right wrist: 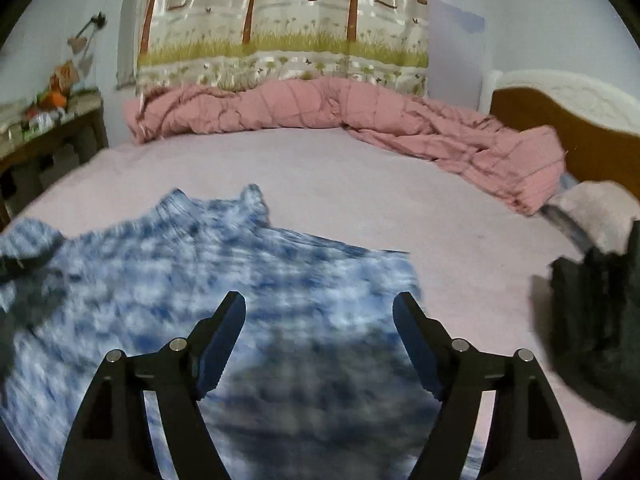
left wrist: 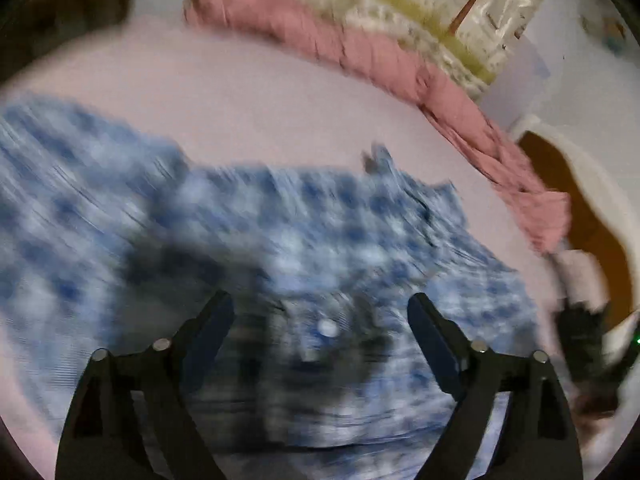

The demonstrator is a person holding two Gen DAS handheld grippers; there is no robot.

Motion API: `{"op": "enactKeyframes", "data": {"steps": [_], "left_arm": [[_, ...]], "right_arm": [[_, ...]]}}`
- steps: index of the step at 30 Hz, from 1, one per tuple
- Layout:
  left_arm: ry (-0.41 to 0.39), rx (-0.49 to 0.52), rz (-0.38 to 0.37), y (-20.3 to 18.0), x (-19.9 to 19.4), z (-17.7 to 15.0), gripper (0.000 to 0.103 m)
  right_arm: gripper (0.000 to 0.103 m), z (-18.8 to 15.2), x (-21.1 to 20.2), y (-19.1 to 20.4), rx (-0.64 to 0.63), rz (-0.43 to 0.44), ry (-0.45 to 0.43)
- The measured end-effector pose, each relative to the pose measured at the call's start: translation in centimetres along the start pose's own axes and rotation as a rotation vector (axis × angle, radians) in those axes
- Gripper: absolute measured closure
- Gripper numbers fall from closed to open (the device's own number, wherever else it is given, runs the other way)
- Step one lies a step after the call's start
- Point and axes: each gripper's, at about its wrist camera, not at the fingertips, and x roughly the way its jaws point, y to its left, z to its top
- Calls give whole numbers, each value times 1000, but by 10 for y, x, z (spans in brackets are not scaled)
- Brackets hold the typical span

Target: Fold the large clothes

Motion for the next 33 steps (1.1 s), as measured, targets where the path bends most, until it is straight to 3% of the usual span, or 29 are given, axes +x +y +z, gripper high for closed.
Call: {"op": "enactKeyframes", "data": {"steps": [1,3,5,8,9,10,12,14,16,17,19,21,22,25,26,29,33], "left_arm": [[26,-26,-10,4,8,0,42],[49,-2,-2,1,18,-5,79],[39,57,-37,-2,21,-12,99],[-205,125,5,-11,-12,-13,99],[-263,144,24,-15,-21,-13,99],[-285,161,96,-20,-24,-11,99],[-263,218,231,-27,-10,-9,99],[-176,236,319,-27,13,-9,97],[-112,223,355,-22,30,-10,95],[-117,215,341,-20,28,-10,95],[-164,194,286,-16,14,-11,86],[-229,185,252,-14,-6,-15,62],[-255,185,243,-14,-15,-13,59],[-307,281,353,-21,-40,-6,56],[-340,298,389,-19,-49,-1,50],[-419,281,448,0,-81,6,18],[-459,198,503,55,-110,13,5]], "right_arm": [[25,1,7,4,18,5,7],[25,-1,17,11,20,-6,10],[25,-8,32,18,0,-37,29],[25,-19,53,20,-6,-74,71],[25,-20,57,17,4,-68,85],[25,-21,61,14,23,-59,102],[25,-22,66,9,44,-59,115],[25,-27,81,5,61,-78,182],[25,-33,96,4,64,-83,254],[25,-34,100,3,63,-82,269],[25,-34,97,5,58,-88,253],[25,-34,97,5,57,-89,252],[25,-35,97,4,65,-81,249],[25,-36,95,6,83,-62,236],[25,-37,94,4,88,-56,232],[25,-36,89,5,90,-50,209],[25,-31,66,3,66,-59,106]]}}
